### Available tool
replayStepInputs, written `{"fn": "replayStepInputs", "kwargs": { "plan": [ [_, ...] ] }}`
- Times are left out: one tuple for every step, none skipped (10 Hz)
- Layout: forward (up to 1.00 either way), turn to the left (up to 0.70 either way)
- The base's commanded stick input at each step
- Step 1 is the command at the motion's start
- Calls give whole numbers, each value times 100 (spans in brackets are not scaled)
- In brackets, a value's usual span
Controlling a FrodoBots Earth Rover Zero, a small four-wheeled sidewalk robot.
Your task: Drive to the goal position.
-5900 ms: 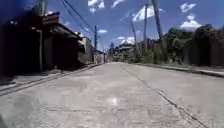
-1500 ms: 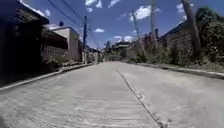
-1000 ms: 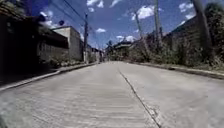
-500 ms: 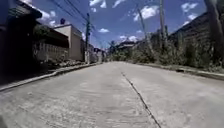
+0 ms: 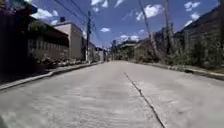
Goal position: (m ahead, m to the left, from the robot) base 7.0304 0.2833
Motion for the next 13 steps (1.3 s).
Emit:
{"fn": "replayStepInputs", "kwargs": {
  "plan": [
    [100,0],
    [100,0],
    [100,0],
    [100,0],
    [100,0],
    [100,0],
    [100,0],
    [100,0],
    [100,0],
    [100,0],
    [100,0],
    [100,0],
    [100,0]
  ]
}}
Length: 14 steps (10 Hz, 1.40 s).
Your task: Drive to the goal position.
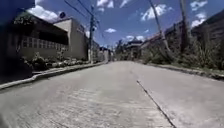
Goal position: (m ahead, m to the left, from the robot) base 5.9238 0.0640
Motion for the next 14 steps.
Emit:
{"fn": "replayStepInputs", "kwargs": {
  "plan": [
    [100,0],
    [100,0],
    [100,0],
    [100,0],
    [100,0],
    [100,0],
    [100,0],
    [100,0],
    [100,0],
    [100,0],
    [100,0],
    [100,0],
    [100,0],
    [100,0]
  ]
}}
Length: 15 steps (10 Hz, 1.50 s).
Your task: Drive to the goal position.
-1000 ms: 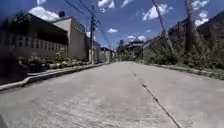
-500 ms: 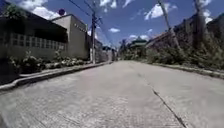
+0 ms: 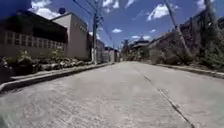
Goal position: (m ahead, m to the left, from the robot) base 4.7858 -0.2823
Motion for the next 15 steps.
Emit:
{"fn": "replayStepInputs", "kwargs": {
  "plan": [
    [100,0],
    [100,0],
    [100,0],
    [100,0],
    [100,-17],
    [100,-34],
    [100,-40],
    [100,-40],
    [100,-40],
    [100,-40],
    [100,-32],
    [100,-2],
    [100,2],
    [100,0],
    [100,0]
  ]
}}
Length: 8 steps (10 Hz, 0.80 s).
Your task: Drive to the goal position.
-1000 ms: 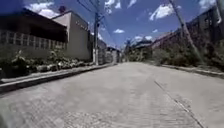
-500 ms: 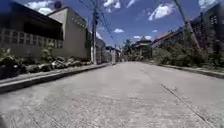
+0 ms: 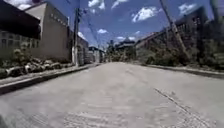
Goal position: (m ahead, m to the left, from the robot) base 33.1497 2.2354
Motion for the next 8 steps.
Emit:
{"fn": "replayStepInputs", "kwargs": {
  "plan": [
    [100,0],
    [100,0],
    [100,0],
    [100,0],
    [100,0],
    [100,0],
    [100,0],
    [100,0]
  ]
}}
